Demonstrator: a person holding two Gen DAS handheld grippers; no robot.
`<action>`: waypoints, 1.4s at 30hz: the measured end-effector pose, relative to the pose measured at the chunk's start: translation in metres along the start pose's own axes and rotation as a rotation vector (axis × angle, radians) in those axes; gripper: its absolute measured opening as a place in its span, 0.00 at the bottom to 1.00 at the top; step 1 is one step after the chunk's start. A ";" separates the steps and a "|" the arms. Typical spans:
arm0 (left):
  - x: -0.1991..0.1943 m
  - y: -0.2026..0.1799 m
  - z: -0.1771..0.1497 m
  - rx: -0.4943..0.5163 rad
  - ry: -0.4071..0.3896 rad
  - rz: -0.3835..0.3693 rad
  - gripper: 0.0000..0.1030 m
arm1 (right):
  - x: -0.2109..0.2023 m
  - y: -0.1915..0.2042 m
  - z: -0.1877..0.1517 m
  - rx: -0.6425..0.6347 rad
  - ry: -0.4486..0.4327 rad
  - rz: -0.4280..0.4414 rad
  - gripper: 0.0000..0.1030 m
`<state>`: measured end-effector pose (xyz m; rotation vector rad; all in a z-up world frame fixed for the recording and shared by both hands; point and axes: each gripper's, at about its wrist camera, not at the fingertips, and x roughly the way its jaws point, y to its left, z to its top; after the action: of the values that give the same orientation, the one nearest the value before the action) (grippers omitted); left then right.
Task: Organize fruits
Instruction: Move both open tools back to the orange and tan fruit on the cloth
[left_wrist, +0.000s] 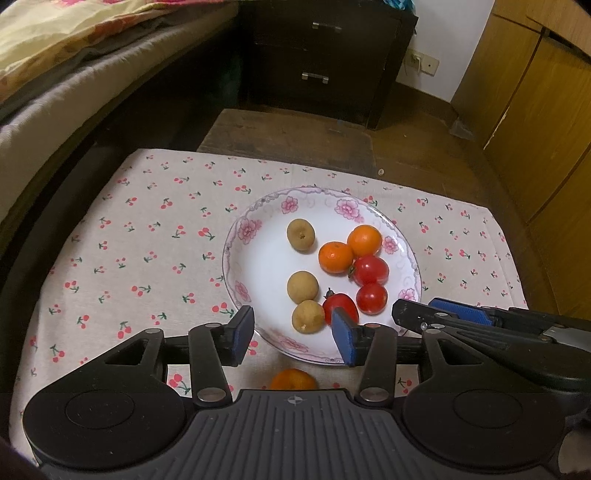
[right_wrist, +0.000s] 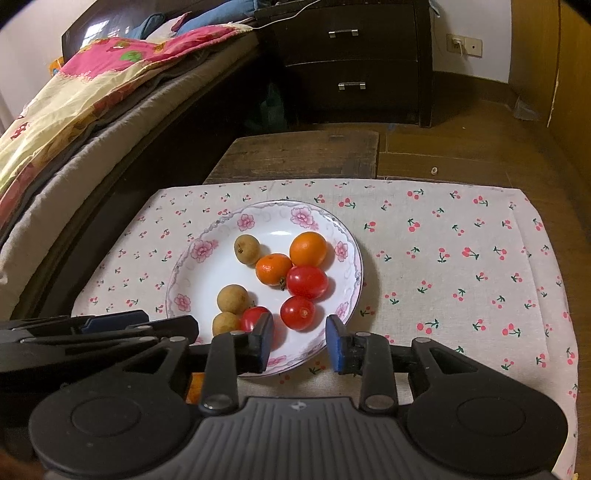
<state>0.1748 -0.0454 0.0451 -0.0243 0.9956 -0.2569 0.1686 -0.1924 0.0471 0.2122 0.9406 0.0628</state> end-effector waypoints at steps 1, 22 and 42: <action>0.000 0.000 0.000 0.000 0.000 -0.001 0.54 | 0.000 0.000 0.000 0.001 0.000 0.000 0.32; -0.016 0.010 -0.009 -0.005 -0.011 -0.016 0.59 | -0.021 0.011 -0.016 -0.038 -0.017 0.010 0.33; -0.006 0.016 -0.027 0.014 0.087 -0.064 0.59 | -0.026 0.050 -0.063 -0.165 0.102 0.090 0.33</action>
<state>0.1523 -0.0259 0.0328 -0.0327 1.0808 -0.3252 0.1042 -0.1381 0.0420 0.0992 1.0218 0.2351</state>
